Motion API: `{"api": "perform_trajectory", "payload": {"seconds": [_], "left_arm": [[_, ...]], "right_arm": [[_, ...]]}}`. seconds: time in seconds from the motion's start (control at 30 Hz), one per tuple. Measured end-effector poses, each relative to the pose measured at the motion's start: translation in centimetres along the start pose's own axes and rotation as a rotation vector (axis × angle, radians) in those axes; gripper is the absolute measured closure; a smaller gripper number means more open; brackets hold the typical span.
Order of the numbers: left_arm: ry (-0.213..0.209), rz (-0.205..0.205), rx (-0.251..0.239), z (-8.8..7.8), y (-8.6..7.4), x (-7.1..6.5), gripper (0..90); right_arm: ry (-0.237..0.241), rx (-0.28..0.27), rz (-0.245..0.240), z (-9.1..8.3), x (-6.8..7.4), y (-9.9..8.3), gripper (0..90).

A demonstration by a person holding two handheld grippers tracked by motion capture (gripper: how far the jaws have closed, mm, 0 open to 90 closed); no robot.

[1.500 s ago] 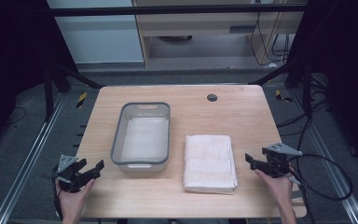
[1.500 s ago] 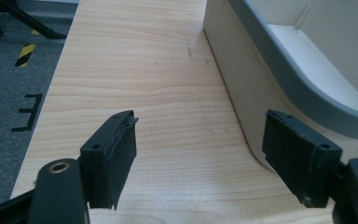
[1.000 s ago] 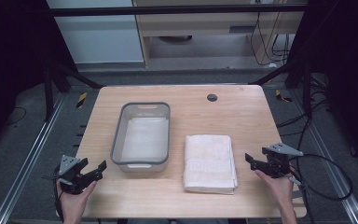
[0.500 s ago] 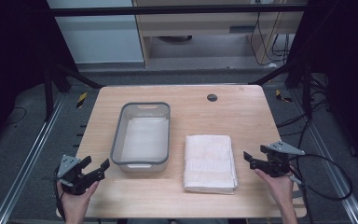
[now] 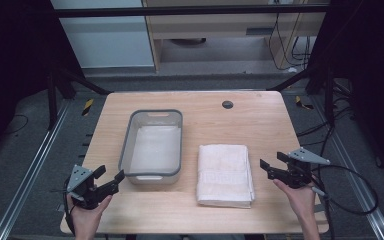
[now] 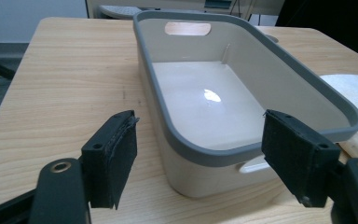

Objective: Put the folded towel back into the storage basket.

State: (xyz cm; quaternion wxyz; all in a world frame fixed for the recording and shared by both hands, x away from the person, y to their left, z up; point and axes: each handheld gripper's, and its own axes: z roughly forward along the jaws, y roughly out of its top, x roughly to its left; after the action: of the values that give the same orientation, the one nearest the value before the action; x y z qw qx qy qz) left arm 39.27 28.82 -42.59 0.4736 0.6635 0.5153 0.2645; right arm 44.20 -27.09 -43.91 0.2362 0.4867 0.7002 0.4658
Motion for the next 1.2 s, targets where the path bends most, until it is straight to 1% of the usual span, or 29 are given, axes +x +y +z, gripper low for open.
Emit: {"api": "perform_trajectory", "payload": {"seconds": [0.2, 0.33, 0.5, 0.6, 0.63, 0.67, 0.8, 1.0, 1.07, 1.1, 1.17, 1.2], "left_arm": [[-0.008, 0.010, 0.008, 0.1, 0.1, -0.5, 26.2], [-0.014, 0.009, 0.000, 0.1, 0.3, -0.7, 26.6], [-0.026, 0.020, 0.000, 0.2, 0.5, -1.2, 27.2], [-0.032, 0.030, 0.000, 0.3, 0.7, -1.6, 27.5], [-0.037, 0.046, 0.004, 0.5, 0.8, -2.0, 27.5], [-0.037, 0.046, 0.004, 0.5, 0.8, -2.0, 27.5], [-0.043, 0.066, 0.007, 0.9, 1.0, -2.7, 27.8], [-0.054, 0.081, 0.006, 1.1, 1.5, -3.4, 28.1], [-0.062, 0.094, 0.006, 1.3, 1.9, -3.9, 28.3], [-0.062, 0.094, 0.006, 1.3, 1.9, -3.9, 28.4], [-0.072, 0.101, 0.003, 1.4, 2.3, -4.5, 28.7], [-0.072, 0.101, 0.003, 1.4, 2.3, -4.5, 28.8]], "right_arm": [[0.011, 0.000, -0.011, -0.1, 0.3, 0.4, 28.6], [0.021, 0.002, -0.018, -0.1, 0.4, 0.6, 30.4], [0.036, 0.001, -0.020, -0.1, 0.6, 0.9, 31.8], [0.038, 0.000, -0.022, -0.1, 0.6, 1.1, 31.9], [0.040, -0.004, -0.023, -0.1, 0.6, 1.2, 32.0], [0.040, -0.004, -0.023, -0.1, 0.6, 1.2, 32.0], [0.044, -0.009, -0.012, -0.2, 0.6, 1.5, 32.6], [0.054, -0.010, -0.016, -0.1, 0.8, 2.0, 33.2], [0.063, -0.014, -0.015, -0.1, 0.9, 2.3, 33.7], [0.067, -0.014, -0.019, 0.0, 0.9, 2.5, 33.8], [0.071, -0.012, -0.021, 0.2, 1.0, 2.7, 34.1], [0.071, -0.012, -0.021, 0.2, 1.0, 2.7, 34.1]]}}
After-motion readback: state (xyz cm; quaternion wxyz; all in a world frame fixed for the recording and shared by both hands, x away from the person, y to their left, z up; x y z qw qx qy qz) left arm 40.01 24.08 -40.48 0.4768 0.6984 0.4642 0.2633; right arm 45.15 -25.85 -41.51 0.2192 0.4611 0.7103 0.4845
